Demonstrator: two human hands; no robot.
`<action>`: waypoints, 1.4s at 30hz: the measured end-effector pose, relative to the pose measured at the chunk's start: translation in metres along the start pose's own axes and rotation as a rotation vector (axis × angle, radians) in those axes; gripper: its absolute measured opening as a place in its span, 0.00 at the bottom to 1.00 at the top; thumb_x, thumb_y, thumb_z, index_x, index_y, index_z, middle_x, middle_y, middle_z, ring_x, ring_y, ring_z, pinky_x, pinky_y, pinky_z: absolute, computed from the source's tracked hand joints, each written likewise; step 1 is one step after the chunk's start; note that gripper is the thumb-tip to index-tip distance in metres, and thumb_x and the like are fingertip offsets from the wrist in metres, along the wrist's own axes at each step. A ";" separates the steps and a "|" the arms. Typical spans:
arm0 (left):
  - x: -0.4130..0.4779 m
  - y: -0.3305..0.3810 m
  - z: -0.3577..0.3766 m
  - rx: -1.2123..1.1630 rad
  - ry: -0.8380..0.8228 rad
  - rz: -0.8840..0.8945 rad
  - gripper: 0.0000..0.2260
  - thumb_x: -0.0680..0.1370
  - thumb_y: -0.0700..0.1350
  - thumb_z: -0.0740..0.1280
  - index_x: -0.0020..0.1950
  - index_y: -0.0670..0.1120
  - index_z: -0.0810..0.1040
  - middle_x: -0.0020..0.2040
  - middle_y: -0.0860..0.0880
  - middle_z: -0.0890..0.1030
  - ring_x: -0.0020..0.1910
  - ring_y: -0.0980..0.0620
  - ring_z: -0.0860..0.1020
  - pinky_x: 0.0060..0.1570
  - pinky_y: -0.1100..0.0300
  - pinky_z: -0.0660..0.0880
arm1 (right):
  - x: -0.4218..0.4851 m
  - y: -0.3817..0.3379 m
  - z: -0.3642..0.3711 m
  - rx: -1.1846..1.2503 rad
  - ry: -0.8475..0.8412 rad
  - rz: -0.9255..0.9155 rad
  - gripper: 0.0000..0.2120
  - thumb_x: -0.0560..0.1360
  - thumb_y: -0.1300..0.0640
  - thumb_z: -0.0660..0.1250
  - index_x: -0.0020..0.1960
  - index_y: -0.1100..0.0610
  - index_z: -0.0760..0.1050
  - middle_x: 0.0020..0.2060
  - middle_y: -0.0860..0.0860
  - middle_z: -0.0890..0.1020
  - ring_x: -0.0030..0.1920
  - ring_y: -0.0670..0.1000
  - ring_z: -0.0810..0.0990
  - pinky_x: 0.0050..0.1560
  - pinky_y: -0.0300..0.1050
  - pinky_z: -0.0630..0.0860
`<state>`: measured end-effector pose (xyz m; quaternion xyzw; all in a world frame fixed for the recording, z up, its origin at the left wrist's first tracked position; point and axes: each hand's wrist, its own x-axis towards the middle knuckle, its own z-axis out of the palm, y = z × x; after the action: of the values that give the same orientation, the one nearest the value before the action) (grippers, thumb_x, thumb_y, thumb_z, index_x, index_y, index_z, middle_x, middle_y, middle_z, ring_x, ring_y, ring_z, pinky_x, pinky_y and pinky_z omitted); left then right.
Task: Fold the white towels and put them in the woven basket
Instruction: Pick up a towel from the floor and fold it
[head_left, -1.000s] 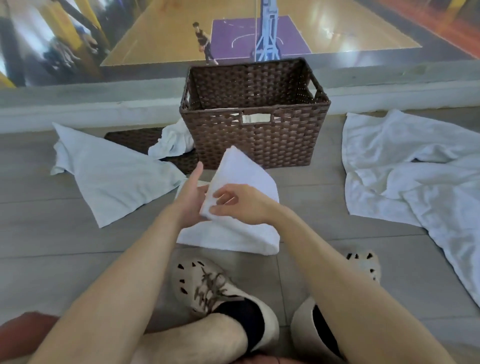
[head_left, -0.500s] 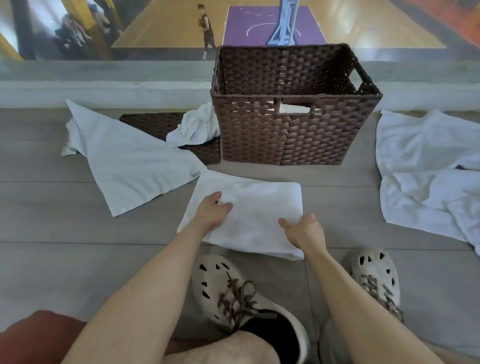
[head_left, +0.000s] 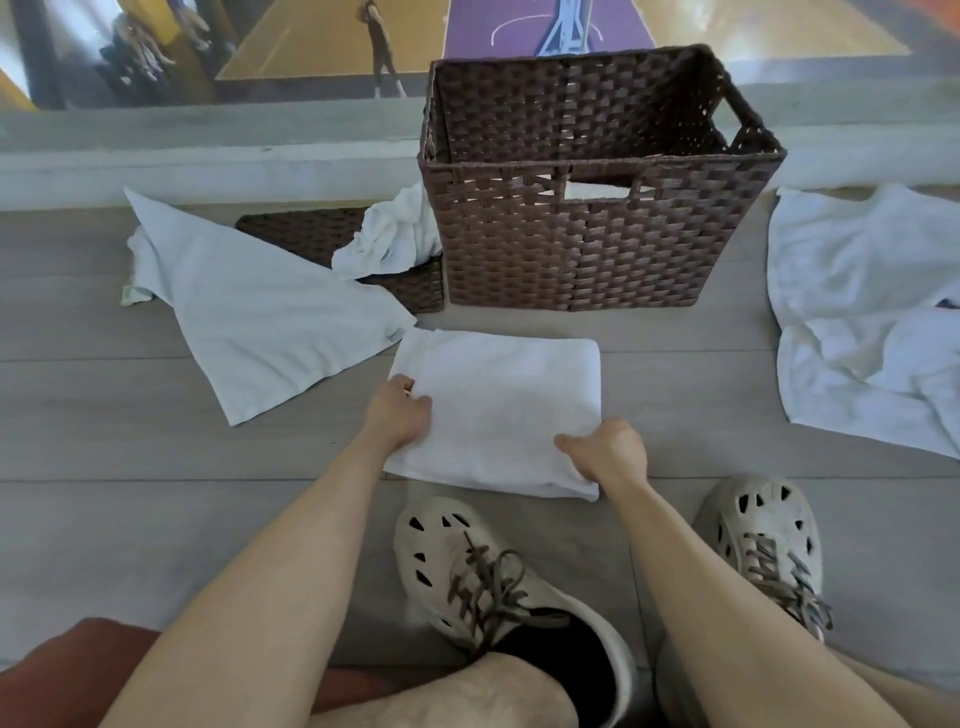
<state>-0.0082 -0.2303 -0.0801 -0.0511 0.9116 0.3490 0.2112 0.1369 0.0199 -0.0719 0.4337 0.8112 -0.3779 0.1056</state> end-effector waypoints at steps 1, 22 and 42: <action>-0.001 -0.002 0.000 -0.016 -0.007 0.003 0.13 0.83 0.46 0.67 0.65 0.42 0.76 0.57 0.44 0.82 0.60 0.39 0.80 0.53 0.53 0.72 | 0.001 0.000 -0.004 0.027 -0.012 0.017 0.15 0.74 0.50 0.77 0.48 0.61 0.77 0.38 0.52 0.79 0.35 0.50 0.76 0.29 0.42 0.67; -0.020 0.003 -0.020 -0.708 -0.255 -0.174 0.33 0.85 0.69 0.54 0.57 0.42 0.84 0.41 0.46 0.82 0.36 0.46 0.80 0.39 0.52 0.76 | -0.093 -0.121 -0.029 -0.127 -0.176 -0.552 0.20 0.82 0.38 0.64 0.58 0.53 0.81 0.49 0.50 0.84 0.52 0.55 0.82 0.48 0.49 0.77; -0.051 0.026 -0.009 -0.700 -0.150 -0.374 0.09 0.64 0.40 0.67 0.36 0.47 0.67 0.37 0.48 0.68 0.36 0.46 0.65 0.34 0.58 0.61 | -0.018 -0.079 0.038 0.472 -0.570 0.090 0.42 0.54 0.53 0.87 0.64 0.62 0.79 0.56 0.57 0.87 0.55 0.61 0.86 0.58 0.61 0.85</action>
<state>0.0282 -0.2188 -0.0369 -0.2592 0.6945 0.5969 0.3068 0.0796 -0.0444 -0.0482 0.3586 0.6198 -0.6552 0.2407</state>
